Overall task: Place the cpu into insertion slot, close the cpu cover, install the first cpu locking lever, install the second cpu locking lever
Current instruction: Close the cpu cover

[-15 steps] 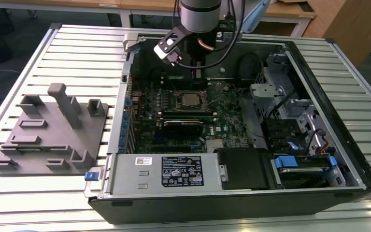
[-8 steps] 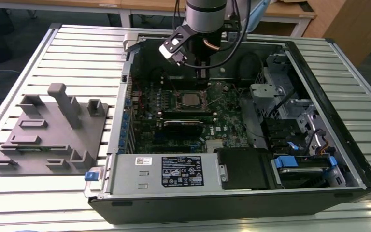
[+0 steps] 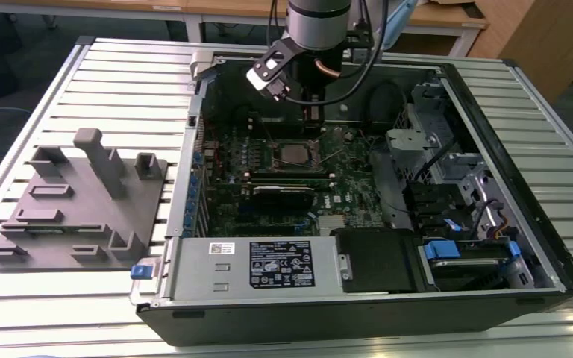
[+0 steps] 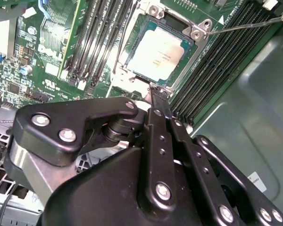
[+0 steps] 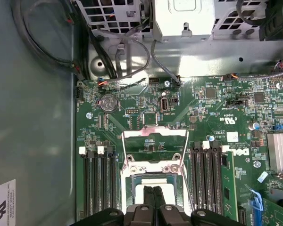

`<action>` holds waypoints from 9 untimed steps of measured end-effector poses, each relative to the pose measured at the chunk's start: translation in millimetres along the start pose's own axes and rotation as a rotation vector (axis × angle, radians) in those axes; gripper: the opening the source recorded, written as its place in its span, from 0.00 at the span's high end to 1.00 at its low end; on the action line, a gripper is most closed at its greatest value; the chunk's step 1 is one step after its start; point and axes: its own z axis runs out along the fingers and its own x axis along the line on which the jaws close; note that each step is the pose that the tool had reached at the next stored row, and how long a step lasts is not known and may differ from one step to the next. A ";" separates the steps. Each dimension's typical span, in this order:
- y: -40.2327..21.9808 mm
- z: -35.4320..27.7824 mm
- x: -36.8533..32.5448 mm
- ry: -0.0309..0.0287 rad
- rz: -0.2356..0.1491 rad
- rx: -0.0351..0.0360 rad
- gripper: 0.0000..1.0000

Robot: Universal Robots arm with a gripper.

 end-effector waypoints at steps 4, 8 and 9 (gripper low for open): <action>0.3 -3.8 0.1 0.0002 0.000 -0.0001 0.89; 0.5 -6.3 0.1 0.0002 0.000 -0.0001 0.89; 0.5 -6.3 0.1 0.0004 0.000 -0.0002 0.89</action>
